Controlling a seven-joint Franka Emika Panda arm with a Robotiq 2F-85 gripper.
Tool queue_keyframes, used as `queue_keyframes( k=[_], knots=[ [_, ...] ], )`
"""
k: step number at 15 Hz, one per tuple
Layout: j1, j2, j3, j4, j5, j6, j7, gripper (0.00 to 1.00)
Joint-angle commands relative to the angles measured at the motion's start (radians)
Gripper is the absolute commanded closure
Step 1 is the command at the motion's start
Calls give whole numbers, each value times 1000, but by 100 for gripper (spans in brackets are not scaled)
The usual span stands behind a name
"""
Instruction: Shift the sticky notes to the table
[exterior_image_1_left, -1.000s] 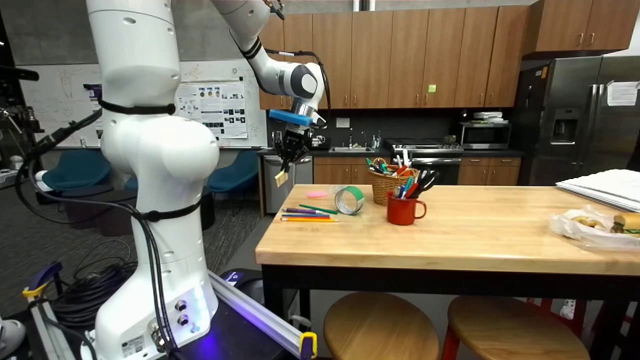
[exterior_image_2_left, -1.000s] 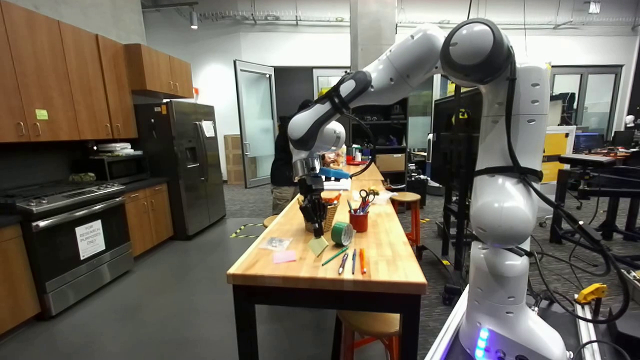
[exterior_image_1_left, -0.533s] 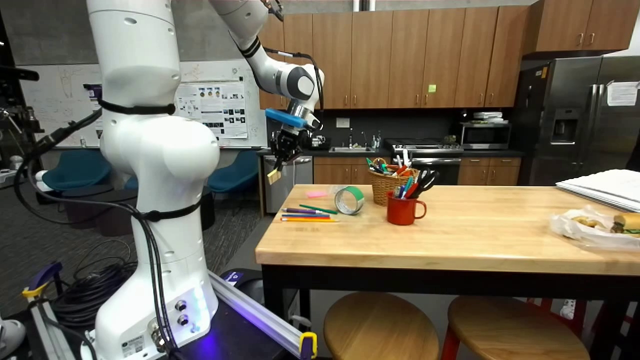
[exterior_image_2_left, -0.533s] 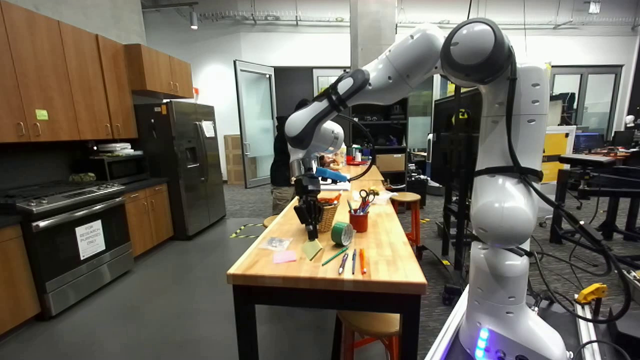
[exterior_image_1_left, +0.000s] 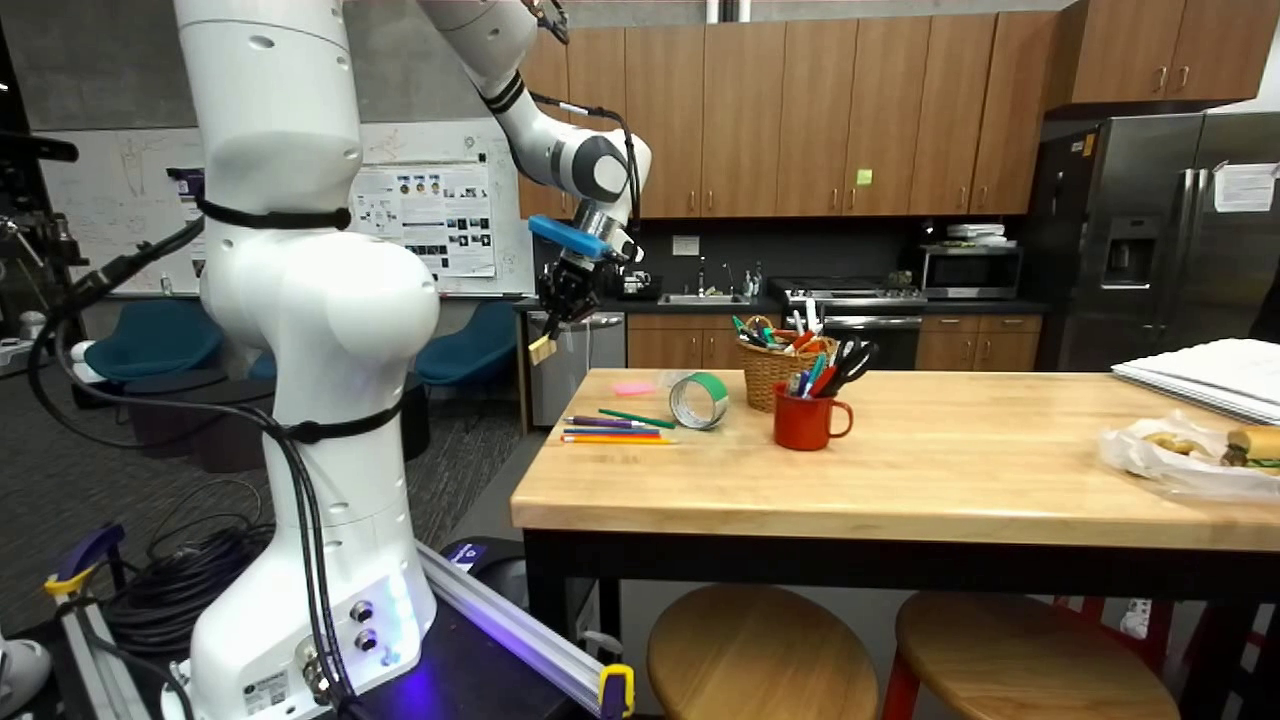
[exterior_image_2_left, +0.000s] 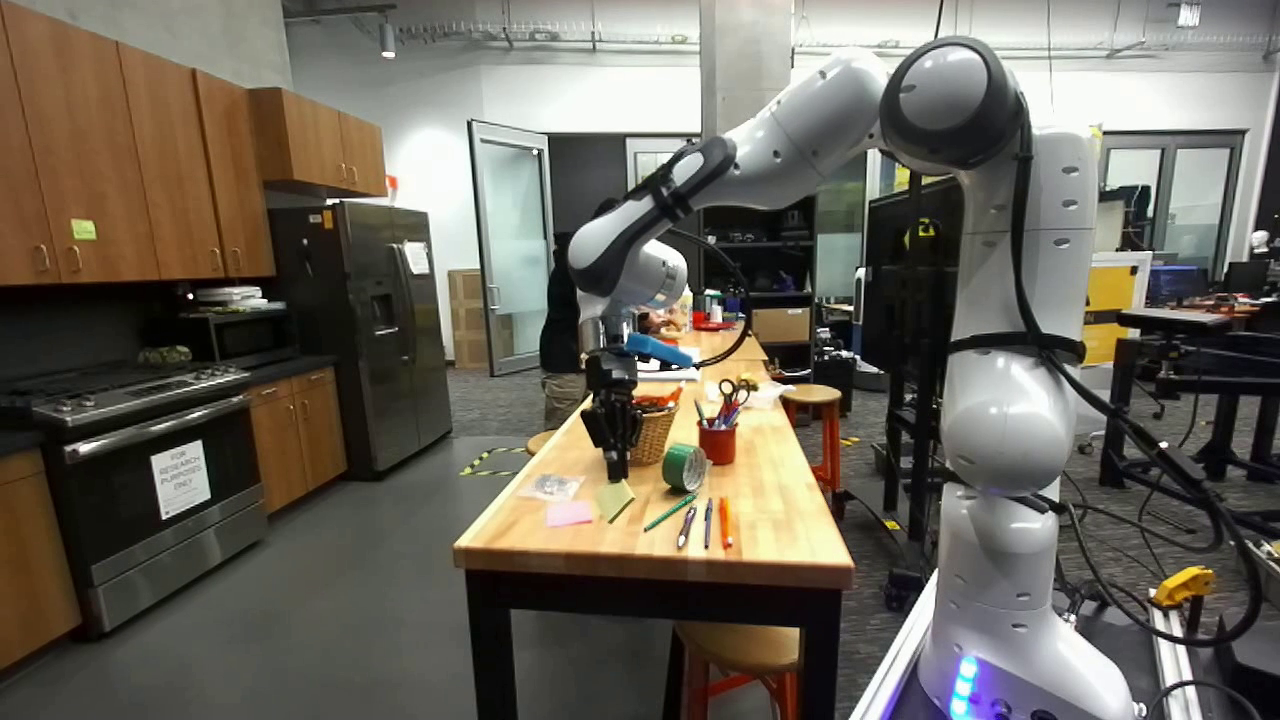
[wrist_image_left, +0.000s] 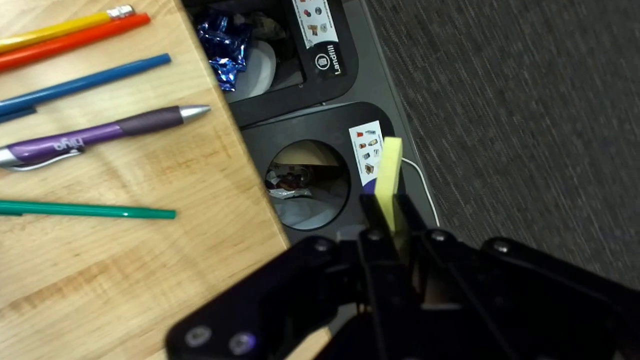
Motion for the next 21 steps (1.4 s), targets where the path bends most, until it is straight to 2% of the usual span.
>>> queue_keyframes(
  k=[1, 11, 17, 21],
  knots=[
    [0, 23, 2, 15, 46, 35, -5, 98],
    [11, 110, 31, 65, 80, 216, -1, 98],
    [5, 166, 34, 124, 35, 309, 3, 98],
    [-6, 207, 23, 157, -37, 352, 16, 98]
  ],
)
